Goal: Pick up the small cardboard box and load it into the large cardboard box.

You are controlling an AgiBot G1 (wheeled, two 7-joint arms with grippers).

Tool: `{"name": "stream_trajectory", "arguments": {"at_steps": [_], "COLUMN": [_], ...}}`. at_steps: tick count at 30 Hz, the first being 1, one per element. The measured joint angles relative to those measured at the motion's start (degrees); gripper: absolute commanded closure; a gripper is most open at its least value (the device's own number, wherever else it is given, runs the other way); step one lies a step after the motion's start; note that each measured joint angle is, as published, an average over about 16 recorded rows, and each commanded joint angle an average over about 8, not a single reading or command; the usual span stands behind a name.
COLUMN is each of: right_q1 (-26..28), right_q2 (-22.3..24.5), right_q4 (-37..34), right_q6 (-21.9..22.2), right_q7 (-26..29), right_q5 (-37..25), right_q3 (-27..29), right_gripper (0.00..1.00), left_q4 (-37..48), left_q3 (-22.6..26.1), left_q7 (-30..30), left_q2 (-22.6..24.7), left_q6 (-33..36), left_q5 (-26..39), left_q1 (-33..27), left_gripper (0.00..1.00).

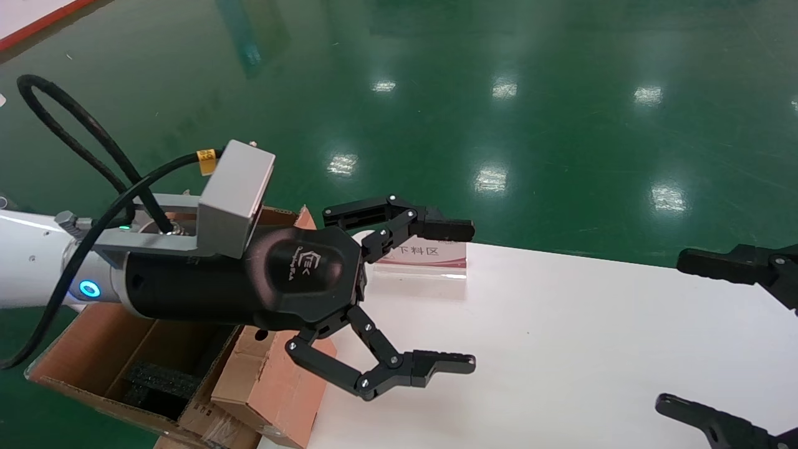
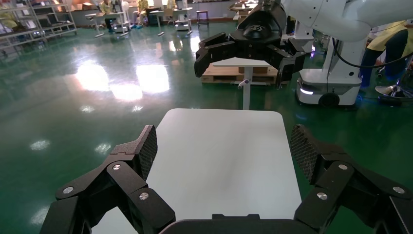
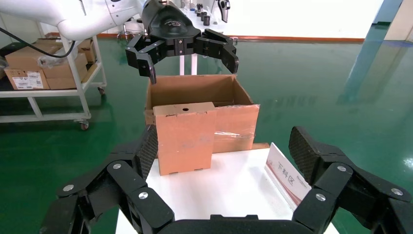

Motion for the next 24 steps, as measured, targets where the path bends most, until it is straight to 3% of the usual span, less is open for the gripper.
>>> {"name": "stream_trajectory", "arguments": {"at_steps": [16, 24], "right_q1": [0.0, 0.0], "right_q2": [0.0, 0.0], "right_q4": [0.0, 0.0], "right_q6": [0.0, 0.0], "right_q7": [0.0, 0.0], "right_q5": [0.0, 0.0], "right_q3": [0.0, 0.0], "right_gripper": [0.00, 0.00], "left_q4": [-0.1, -1.3], "left_q3": [0.2, 2.0], "left_q7": [-0.2, -2.7], "left_q2": [-0.2, -1.1], "left_q6": [-0.1, -1.0], "left_q5": [0.5, 5.6], "left_q1": [-0.1, -2.6], "left_gripper": [0.00, 0.00]}}
